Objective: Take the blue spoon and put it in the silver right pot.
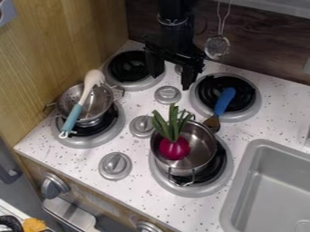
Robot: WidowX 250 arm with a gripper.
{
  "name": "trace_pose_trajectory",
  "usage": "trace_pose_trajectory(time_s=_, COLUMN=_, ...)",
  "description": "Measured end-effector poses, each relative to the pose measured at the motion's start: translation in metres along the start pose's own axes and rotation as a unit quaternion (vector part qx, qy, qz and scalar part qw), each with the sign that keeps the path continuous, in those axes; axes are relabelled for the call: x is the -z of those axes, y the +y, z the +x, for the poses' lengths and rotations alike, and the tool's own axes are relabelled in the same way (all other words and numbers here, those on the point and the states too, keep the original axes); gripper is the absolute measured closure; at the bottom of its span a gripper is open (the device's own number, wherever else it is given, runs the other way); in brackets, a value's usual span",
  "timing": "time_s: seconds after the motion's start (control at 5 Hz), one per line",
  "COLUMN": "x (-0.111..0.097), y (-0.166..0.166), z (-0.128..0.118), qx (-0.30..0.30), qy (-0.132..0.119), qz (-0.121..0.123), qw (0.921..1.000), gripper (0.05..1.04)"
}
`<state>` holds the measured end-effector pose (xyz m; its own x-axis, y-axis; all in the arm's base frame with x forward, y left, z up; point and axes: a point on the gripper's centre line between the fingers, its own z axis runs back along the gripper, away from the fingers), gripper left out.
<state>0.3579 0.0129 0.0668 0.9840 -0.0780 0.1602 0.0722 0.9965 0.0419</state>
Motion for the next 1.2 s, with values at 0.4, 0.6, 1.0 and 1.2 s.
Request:
trace_pose_trajectory(time_s=0.4, x=0.025, y=-0.019, z=0.014, qx=0.007, qy=0.014, qz=-0.007, qw=0.9998, gripper=0.083)
trace_pose_trajectory(time_s=0.6, x=0.026, y=-0.040, z=0.029, qx=0.009, qy=-0.017, qz=0.004, qw=0.9998, gripper=0.083)
trace_pose_trajectory(time_s=1.0, x=0.049, y=-0.054, z=0.046, qx=-0.016, qy=-0.033, qz=0.016, qw=0.9992, gripper=0.083)
trace_pose_trajectory(time_s=1.2, x=0.066, y=-0.056, z=0.053, qx=-0.020, qy=-0.035, qz=0.012, qw=0.9991, gripper=0.083)
